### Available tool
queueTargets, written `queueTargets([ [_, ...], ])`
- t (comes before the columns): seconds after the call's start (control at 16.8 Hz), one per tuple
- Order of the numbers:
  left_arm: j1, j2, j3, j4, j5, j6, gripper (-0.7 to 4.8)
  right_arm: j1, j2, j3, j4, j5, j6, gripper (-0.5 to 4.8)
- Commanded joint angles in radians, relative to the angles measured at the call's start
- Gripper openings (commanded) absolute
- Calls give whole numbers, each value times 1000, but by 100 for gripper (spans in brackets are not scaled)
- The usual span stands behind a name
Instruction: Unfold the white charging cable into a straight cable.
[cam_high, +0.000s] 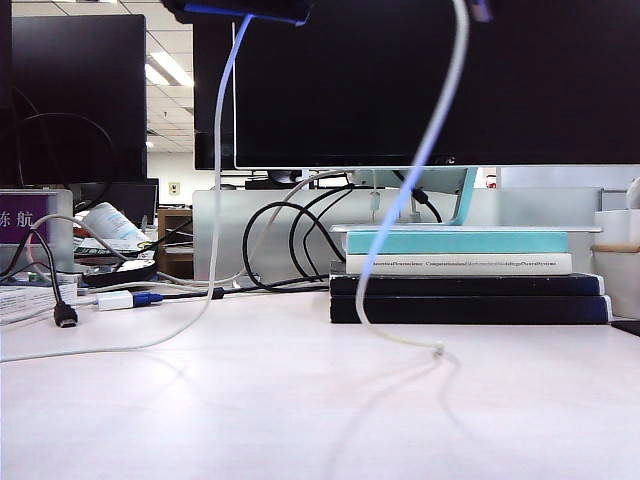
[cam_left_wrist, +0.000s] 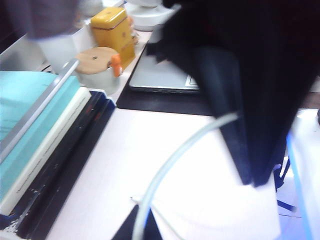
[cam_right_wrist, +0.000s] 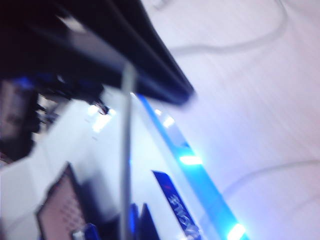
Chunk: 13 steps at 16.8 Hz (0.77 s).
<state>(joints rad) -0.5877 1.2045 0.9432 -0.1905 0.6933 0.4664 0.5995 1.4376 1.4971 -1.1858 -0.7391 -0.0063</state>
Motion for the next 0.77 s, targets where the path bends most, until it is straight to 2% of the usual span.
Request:
queueTargets([
  [0.06, 0, -4, 4, 15, -51, 2, -6, 1, -5, 2, -28, 13, -21, 11],
  [0.18, 0, -4, 18, 12, -110, 6, -6, 1, -5, 2, -55, 36, -25, 11],
  [0.36, 3, -4, 64, -10, -159, 19, -6, 1, -5, 2, -106, 123, -26, 11],
  [0.6, 27, -4, 137, -65, -185, 37, -6, 1, -5, 2, -127, 226, -24, 12],
  [0.77, 61, -4, 160, -93, -204, 39, -6, 1, -5, 2, -127, 250, -24, 12],
])
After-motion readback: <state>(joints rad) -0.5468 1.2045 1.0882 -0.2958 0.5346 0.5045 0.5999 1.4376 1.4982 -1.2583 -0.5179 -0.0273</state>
